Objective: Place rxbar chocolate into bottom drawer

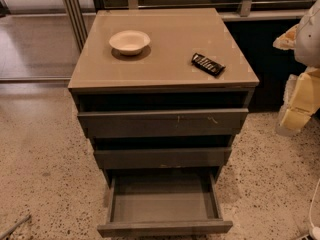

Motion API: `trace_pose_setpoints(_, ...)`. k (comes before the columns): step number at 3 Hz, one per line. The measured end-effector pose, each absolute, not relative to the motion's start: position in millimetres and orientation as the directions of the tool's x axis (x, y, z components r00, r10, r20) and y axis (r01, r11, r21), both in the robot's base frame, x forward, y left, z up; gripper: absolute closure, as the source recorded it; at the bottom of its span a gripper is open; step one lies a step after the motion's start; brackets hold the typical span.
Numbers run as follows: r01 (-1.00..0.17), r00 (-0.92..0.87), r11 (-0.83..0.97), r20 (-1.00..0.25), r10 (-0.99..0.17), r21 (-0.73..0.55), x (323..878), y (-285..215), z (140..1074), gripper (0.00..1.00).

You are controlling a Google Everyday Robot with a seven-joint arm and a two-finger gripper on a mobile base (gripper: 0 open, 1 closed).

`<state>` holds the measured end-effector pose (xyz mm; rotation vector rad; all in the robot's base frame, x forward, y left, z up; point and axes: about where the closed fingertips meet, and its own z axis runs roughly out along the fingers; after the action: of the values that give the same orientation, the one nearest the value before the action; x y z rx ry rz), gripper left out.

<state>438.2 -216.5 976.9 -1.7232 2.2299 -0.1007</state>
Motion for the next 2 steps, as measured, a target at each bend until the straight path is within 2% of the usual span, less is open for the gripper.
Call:
trace_pose_setpoints(1, -0.928, -0.223, 0.274, -0.212, -0.951, -0.251, 441, -219, 977, 0.00)
trace_pose_setpoints(2, -0.914, -0.227, 0.305, -0.288, -0.930, -0.266, 469, -223, 970, 0.00)
